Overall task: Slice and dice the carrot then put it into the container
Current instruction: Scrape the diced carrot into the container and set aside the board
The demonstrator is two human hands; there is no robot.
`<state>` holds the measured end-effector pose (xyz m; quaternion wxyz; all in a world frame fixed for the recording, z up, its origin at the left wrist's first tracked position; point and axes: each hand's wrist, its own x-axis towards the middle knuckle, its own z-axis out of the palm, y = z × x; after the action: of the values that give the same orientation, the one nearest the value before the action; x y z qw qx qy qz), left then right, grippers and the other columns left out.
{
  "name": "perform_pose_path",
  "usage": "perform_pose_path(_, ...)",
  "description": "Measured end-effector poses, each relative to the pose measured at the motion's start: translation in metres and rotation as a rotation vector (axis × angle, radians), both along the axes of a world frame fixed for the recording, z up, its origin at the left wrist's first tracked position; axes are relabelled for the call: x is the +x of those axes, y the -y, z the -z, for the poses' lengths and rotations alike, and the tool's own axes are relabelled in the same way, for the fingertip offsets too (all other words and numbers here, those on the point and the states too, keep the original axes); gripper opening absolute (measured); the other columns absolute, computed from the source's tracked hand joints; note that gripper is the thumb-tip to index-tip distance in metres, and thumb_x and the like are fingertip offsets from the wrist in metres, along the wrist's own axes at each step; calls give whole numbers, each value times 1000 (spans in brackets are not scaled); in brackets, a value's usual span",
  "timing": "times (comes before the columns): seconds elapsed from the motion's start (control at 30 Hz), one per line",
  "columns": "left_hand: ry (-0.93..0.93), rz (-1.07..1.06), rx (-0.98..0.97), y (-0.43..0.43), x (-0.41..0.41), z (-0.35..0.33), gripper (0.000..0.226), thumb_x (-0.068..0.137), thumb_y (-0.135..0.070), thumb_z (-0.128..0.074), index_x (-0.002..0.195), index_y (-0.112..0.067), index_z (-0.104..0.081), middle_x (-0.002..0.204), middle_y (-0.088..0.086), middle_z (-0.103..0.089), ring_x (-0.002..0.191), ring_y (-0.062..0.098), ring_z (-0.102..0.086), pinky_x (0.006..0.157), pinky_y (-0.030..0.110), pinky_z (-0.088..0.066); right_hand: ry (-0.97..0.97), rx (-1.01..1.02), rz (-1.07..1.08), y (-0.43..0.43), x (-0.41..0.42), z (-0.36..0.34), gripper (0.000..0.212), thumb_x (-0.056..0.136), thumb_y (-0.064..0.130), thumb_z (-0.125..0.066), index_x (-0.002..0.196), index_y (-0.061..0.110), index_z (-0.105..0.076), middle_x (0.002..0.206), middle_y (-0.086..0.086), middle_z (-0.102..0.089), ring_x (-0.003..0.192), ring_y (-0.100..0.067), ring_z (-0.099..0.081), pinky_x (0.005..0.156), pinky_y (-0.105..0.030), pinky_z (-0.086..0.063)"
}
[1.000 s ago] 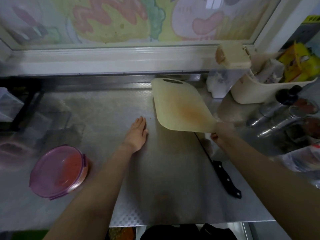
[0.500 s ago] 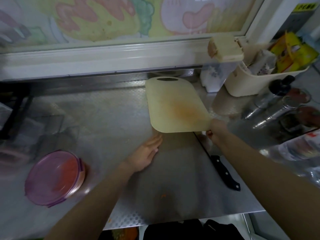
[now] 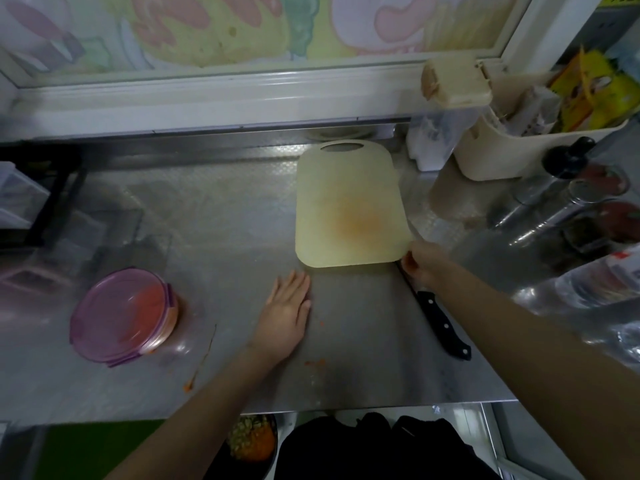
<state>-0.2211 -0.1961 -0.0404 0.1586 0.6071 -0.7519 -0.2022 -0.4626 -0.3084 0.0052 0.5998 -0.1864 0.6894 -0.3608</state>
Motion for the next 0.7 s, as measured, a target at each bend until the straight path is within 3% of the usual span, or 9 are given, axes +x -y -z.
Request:
perform_pose_path(0.1, -89, 111, 144, -6, -7, 5, 68, 95, -51, -14, 143, -8, -32, 151, 0, -22, 141, 9, -12, 110, 8, 7, -338, -58, -217, -21, -5, 14, 28, 95, 7, -38, 94, -9, -60, 91, -24, -65, 77, -26, -59, 69, -26, -53)
perform_pose_path(0.17, -150, 203, 168, -17, -16, 1, 51, 98, -35, -27, 142, -12, -37, 150, -2, -31, 139, 6, -22, 112, 8, -3, -629, -220, -393, -45, -10, 19, 30, 97, 7, -37, 105, -7, -63, 108, -24, -65, 101, -34, -60, 92, -40, -46)
perform_pose_path(0.23, -236, 207, 177, -28, -22, -6, 44, 98, -28, -33, 137, -14, -47, 142, -4, -44, 132, 4, -34, 110, 9, -14, -766, -404, -556, -72, -12, 19, 30, 99, 7, -39, 119, 0, -59, 121, -18, -61, 114, -31, -55, 98, -34, -38)
perform_pose_path(0.33, -232, 26, 8, -33, -18, -2, 42, 96, -26, -33, 127, -12, -58, 130, 5, -57, 123, 12, -44, 110, 24, -28, -847, -420, -984, -105, -6, 33, 51, 104, 26, -29, 147, 1, -23, 156, -12, -19, 146, -22, -14, 115, -24, -8)
perform_pose_path(0.4, -149, -190, -18, -27, -8, 2, 43, 95, -25, -32, 128, -11, -57, 132, 9, -55, 126, 23, -46, 111, 36, -28, -994, -393, -1163, -118, 2, 47, 70, 97, 48, -11, 150, 2, 0, 157, -9, 11, 145, -18, 15, 111, -21, 16)
perform_pose_path(0.47, -62, -314, 16, -20, 3, 1, 45, 93, -22, -35, 131, -9, -53, 135, 11, -53, 128, 28, -45, 113, 41, -23, -946, -471, -1195, -127, 16, 53, 86, 86, 62, 1, 149, 3, 4, 150, -4, 22, 140, -15, 23, 105, -16, 25)
perform_pose_path(0.57, 13, -320, 32, -12, 13, -4, 52, 90, -28, -28, 128, -7, -56, 130, 13, -56, 124, 28, -49, 112, 42, -25, -695, -635, -1324, -126, 34, 49, 64, 101, 45, -21, 149, 6, -8, 149, 6, 14, 147, -19, 2, 110, -11, 11)
perform_pose_path(0.63, 43, -324, 43, -7, 16, -7, 51, 89, -27, -28, 126, -8, -57, 128, 11, -58, 121, 27, -51, 107, 39, -28, -575, -656, -1255, -114, 40, 40, 50, 103, 17, -34, 149, 6, -19, 154, 7, -5, 146, -18, -15, 108, -7, -2)
perform_pose_path(0.7, 94, -334, 31, -1, 17, -9, 46, 88, -22, -32, 121, -10, -60, 123, 9, -61, 115, 28, -53, 94, 34, -28, -633, -621, -1040, -95, 42, 28, 42, 102, 11, -36, 143, 3, -32, 146, -5, -34, 133, -22, -37, 104, -16, -21)
